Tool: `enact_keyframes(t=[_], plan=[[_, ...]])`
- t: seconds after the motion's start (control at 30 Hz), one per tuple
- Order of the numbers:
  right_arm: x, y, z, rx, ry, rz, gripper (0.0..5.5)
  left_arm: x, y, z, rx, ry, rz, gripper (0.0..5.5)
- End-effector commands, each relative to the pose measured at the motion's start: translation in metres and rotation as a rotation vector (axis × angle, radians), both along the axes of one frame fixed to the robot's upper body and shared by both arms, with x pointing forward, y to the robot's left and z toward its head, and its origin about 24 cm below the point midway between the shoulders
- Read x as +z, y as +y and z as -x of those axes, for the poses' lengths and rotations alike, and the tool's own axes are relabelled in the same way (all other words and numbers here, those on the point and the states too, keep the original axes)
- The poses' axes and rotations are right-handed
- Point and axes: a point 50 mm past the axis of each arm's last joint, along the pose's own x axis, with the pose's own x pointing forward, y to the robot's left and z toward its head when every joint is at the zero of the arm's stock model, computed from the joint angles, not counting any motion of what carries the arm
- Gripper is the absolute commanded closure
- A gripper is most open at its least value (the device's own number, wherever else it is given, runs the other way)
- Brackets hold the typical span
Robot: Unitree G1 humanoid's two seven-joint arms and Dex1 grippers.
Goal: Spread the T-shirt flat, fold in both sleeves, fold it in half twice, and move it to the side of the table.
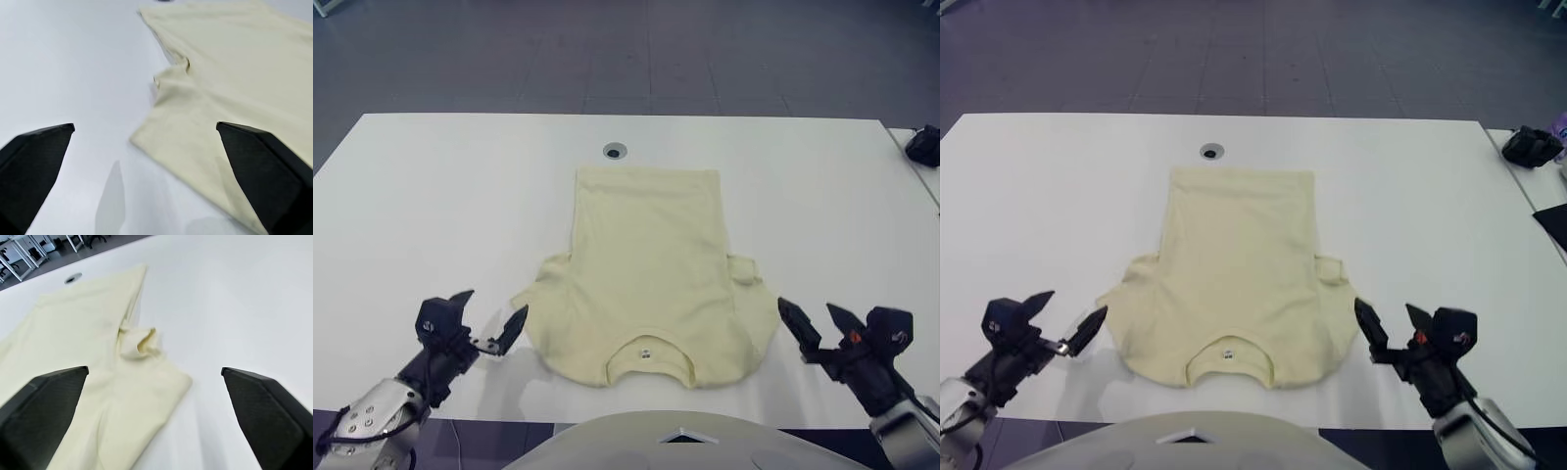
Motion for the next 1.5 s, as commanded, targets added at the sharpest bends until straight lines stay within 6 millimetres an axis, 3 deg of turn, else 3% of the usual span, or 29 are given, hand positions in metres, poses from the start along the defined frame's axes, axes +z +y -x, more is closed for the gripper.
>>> enact_keyframes(t=[0.03,0.27,0.43,0.67,0.93,1.23,1.5], plan=[[-0.013,-0.003,-0.005,0.015,0.042,0.000,1.28,-0.009,0.001,-0.002,0.019,0.039,-0.014,0.10],[-0.038,-0.005,-0.031,-0.020,0.056,-0.017,2.53,-0.027,0.005,-0.015,0.043,0.098,0.081,0.10],[-0.048,-0.004,-0.032,-0.017,0.082,-0.019,3.26,-0.032,0.002,-0.021,0.038,0.138,0.155,0.10],[-0.056,-0.002,-0.035,-0.026,0.091,-0.026,4.28,-0.043,0.000,-0.041,0.073,0.162,0.241,1.11],[-0.063,-0.005,-0.042,-0.020,0.098,-0.037,5.50,-0.051,-0.003,-0.043,0.084,0.223,0.300,2.49],[-0.058,-0.007,-0.049,-0.023,0.065,-0.031,5.50,-0.044,0.000,-0.047,0.110,0.213,0.347,4.02],[-0.047,0.003,-0.057,0.045,0.012,-0.061,5.50,-0.029,-0.001,-0.053,0.043,0.171,0.328,5.35]])
